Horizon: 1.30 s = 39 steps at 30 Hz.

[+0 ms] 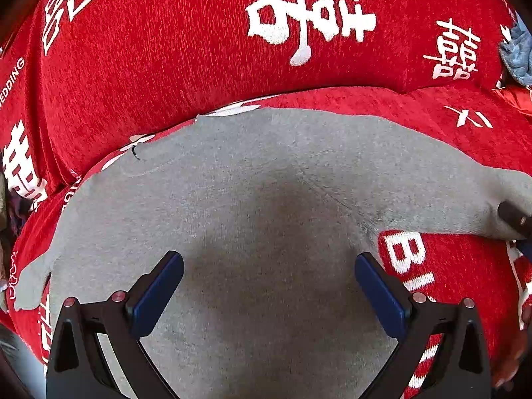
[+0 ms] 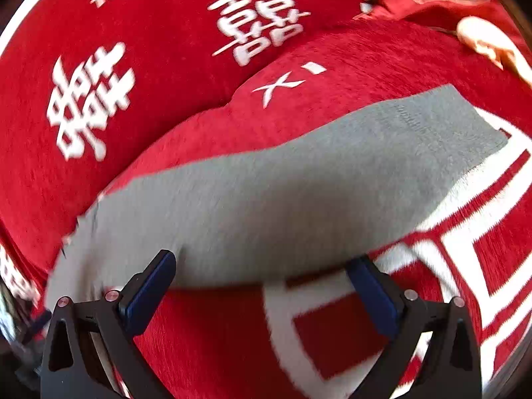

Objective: Fold small clothes
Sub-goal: 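Move the right gripper along the sweater to the cuff of its sleeve, then close the right gripper on the grey sleeve cuff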

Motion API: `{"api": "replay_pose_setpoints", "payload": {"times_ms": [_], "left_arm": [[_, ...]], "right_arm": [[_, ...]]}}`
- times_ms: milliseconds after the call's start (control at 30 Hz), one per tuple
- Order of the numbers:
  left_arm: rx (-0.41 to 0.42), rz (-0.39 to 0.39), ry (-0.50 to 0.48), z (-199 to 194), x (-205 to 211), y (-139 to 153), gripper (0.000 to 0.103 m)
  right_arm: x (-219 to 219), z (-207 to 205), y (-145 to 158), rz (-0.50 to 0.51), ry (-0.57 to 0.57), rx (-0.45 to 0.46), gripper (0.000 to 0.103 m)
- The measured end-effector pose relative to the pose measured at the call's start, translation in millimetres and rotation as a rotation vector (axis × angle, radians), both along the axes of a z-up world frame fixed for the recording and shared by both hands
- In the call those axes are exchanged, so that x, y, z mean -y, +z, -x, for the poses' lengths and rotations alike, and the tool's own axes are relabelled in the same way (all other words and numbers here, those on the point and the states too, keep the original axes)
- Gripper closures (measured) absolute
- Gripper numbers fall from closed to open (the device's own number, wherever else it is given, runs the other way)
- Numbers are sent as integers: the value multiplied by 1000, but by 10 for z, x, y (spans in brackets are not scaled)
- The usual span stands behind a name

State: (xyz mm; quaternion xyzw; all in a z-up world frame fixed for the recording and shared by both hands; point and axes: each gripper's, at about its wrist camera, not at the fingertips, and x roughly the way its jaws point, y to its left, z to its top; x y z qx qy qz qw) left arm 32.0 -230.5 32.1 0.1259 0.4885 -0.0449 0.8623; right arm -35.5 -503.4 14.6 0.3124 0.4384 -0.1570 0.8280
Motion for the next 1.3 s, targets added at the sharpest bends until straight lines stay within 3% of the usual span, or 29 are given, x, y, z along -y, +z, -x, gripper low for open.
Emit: {"api": "replay_pose_setpoints", "payload": {"times_ms": [167,233,300,367,533,567,600,733,867,1300], "left_arm": [[3,-7,4,-72,48,-21,0],[2,-7,8,-116,63,-19,0],[4,-12,10,-159,80,-14,0],[6,-14,8,-199,99,-2,0],[9,8,20,-356,133,34,0],[10,11,23,-393,148,31,0],[11,12,23,-430,166,18,0],[-53,-50,31,-596,253,-225,0],[-7,-64,11,-550,271,-199,0],[35,102,-22,-314,-42,135,0]], "right_arm": [[377,-31,-95,-110,-92,60,1],[417,-63,-60,-91,-85,81,9],[469,-86,-36,-79,-71,105,36],[574,-66,-46,-93,-80,128,55],[867,89,-100,-108,-176,146,61],[897,94,-108,-108,-162,152,85],[896,94,-105,-97,-145,148,99],[780,167,122,31,-110,172,99],[703,179,303,96,-92,173,99],[311,59,743,183,8,190,99]]}}
